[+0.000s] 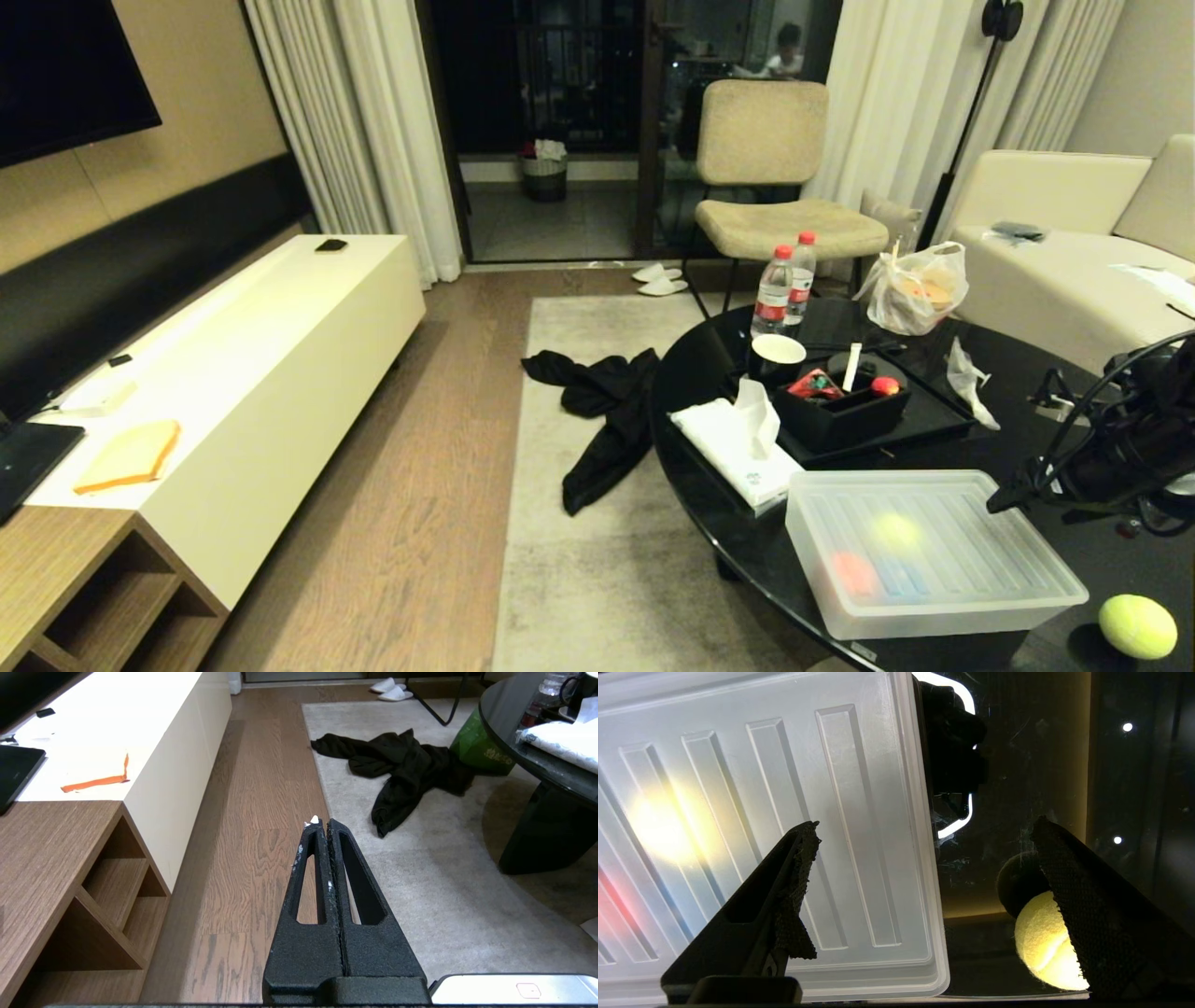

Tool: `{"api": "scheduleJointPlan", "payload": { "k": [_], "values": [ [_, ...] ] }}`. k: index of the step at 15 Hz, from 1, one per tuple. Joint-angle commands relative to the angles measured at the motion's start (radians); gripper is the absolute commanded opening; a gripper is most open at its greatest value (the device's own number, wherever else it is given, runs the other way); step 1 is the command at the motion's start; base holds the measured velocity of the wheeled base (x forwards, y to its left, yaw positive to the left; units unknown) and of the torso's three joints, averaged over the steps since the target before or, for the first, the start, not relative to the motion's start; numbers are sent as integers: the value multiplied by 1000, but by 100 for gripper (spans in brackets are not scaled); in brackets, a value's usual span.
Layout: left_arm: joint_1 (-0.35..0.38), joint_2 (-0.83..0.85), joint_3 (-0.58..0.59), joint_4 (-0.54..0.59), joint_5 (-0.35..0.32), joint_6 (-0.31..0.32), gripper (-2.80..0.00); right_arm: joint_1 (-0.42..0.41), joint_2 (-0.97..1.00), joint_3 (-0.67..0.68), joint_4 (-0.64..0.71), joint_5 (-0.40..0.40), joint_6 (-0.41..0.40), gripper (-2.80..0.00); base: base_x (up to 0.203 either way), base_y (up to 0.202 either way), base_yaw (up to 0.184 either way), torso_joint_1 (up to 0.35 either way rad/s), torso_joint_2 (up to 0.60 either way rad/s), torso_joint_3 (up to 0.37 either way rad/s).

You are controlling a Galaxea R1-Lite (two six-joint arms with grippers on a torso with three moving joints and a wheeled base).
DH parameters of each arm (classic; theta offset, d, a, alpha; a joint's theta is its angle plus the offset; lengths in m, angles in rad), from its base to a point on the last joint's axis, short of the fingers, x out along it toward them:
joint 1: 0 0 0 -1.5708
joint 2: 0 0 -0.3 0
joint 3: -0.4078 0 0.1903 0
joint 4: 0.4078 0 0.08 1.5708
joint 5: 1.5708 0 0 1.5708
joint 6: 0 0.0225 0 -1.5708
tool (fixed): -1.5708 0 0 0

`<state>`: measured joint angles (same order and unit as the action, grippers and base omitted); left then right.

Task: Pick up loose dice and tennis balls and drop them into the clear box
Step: Open the lid

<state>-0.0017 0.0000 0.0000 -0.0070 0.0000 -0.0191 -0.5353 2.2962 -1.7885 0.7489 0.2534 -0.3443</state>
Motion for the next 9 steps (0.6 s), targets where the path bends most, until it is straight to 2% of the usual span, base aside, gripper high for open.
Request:
{"api": "scheduleJointPlan", "payload": {
  "k": [1,9],
  "values": [
    [0,0,3,-1,0,-1,-280,-1,2,-2,4,0,-2,0,0,0,0,0,0,0],
    [0,0,3,-1,0,-1,-280,-18,39,1,4,-19,-2,0,0,0,0,0,0,0]
  ]
}}
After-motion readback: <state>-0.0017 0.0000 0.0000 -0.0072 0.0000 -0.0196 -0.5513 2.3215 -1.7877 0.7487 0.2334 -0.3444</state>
